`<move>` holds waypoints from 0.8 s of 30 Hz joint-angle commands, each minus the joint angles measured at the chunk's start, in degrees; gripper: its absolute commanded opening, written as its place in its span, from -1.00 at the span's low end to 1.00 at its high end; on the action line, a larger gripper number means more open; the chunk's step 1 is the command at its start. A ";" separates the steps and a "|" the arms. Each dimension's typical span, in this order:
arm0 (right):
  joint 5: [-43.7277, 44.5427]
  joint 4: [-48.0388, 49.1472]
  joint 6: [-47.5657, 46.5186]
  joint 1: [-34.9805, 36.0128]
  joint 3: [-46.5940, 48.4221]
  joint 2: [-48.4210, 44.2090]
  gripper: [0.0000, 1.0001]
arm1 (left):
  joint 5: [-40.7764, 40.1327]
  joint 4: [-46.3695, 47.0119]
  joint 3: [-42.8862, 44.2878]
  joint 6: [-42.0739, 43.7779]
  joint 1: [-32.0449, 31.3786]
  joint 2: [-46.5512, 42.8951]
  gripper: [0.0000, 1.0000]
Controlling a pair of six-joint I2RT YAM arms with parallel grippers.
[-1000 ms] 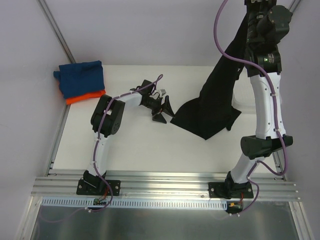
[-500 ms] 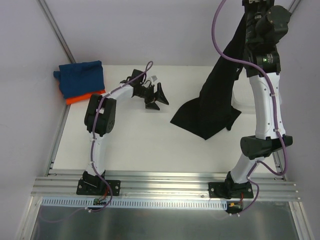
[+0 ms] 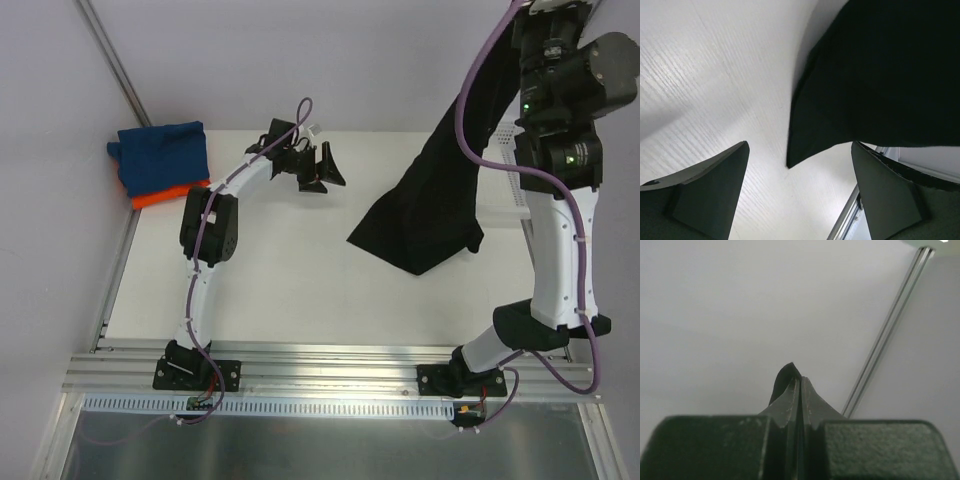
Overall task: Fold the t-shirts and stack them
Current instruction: Flatten the tshirt out
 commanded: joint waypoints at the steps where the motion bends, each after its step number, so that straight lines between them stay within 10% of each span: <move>1: -1.43 3.14 -1.94 2.68 5.24 -4.17 -1.00 | -0.34 0.23 0.88 0.66 -1.80 2.17 0.69; 16: -4.33 -7.50 -3.00 13.32 2.53 -7.08 -0.99 | -1.83 2.26 8.71 2.94 -5.50 7.19 0.74; 24: -12.76 -4.50 -2.46 15.77 6.80 8.72 -0.99 | -2.18 0.50 -4.65 0.74 13.35 -16.18 0.70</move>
